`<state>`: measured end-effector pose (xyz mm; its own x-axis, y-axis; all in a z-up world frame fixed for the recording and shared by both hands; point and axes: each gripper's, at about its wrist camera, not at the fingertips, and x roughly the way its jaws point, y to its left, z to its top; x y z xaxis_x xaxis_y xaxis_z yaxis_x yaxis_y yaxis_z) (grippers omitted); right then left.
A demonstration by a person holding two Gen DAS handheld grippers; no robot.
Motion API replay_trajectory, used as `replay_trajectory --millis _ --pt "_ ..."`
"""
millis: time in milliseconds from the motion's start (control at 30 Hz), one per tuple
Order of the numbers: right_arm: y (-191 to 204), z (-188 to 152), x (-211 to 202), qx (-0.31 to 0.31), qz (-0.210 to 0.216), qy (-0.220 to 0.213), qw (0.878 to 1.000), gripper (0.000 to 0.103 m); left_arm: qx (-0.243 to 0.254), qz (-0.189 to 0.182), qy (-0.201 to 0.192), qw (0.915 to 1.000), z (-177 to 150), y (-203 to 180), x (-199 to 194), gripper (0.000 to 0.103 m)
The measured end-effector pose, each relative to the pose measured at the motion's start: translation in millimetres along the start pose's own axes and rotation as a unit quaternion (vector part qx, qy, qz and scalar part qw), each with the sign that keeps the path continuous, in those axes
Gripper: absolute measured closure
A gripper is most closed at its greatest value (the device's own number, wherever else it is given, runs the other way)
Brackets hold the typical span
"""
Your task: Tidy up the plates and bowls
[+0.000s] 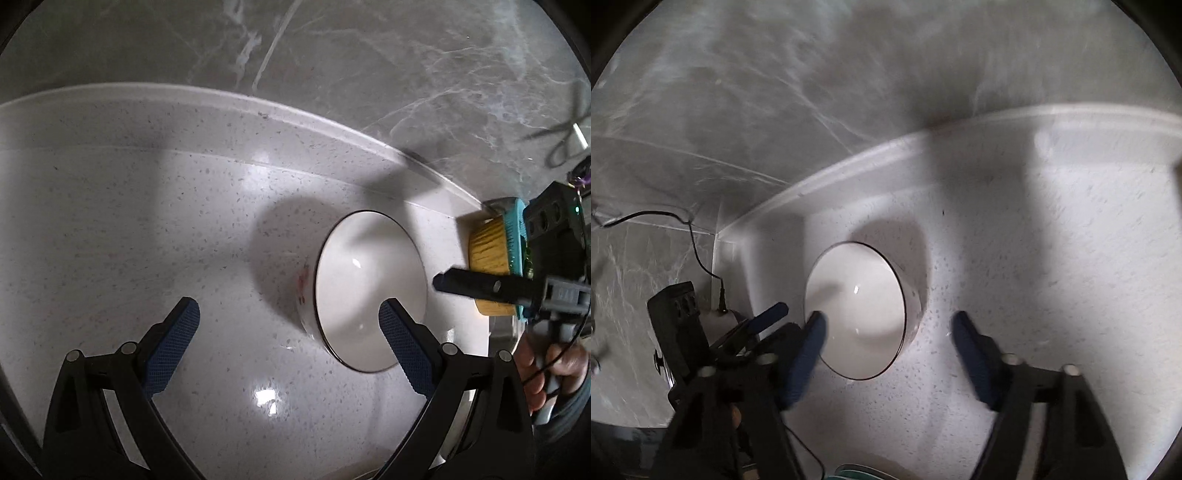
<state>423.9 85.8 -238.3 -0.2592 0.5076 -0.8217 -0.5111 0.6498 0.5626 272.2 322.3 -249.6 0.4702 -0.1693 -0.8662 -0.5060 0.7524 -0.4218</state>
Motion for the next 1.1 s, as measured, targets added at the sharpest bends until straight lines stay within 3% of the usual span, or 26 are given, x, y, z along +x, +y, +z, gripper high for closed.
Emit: replay_trajectory --millis 267,333,433,500,567,700,933,1100 --pt "4.8 7.1 27.0 -0.003 0.015 0.023 1.0 0.037 -0.002 -0.027 0.008 0.9996 8.5 -3.6 32.8 0.006" --pt "4.1 8.7 30.1 -0.001 0.018 0.027 0.999 0.037 0.002 -0.029 0.011 0.9995 7.6 -6.6 36.9 0.011" --pt "5.3 10.0 33.6 0.002 0.018 0.032 0.999 0.037 0.006 -0.033 0.018 0.9993 6.7 -8.9 45.6 0.04" --pt "4.2 10.3 37.2 0.004 0.021 0.035 0.999 0.037 0.005 -0.035 0.024 0.9991 5.8 -9.8 48.5 0.074" --pt "3.7 10.2 41.4 0.004 0.023 0.039 0.999 0.045 0.001 -0.037 0.028 0.9989 4.7 -10.7 53.3 0.075" --pt "5.3 9.5 48.1 0.006 0.019 0.042 0.999 0.048 -0.003 -0.046 0.034 0.9983 1.0 -11.1 55.2 0.077" --pt "-7.3 10.2 52.8 0.03 0.011 0.044 0.998 0.08 -0.012 -0.053 0.037 0.9978 -0.8 -12.7 62.8 0.084" --pt "-9.0 10.4 52.6 0.031 0.013 0.039 0.999 0.082 -0.013 -0.046 0.037 0.9982 -1.2 -13.1 60.9 0.085"
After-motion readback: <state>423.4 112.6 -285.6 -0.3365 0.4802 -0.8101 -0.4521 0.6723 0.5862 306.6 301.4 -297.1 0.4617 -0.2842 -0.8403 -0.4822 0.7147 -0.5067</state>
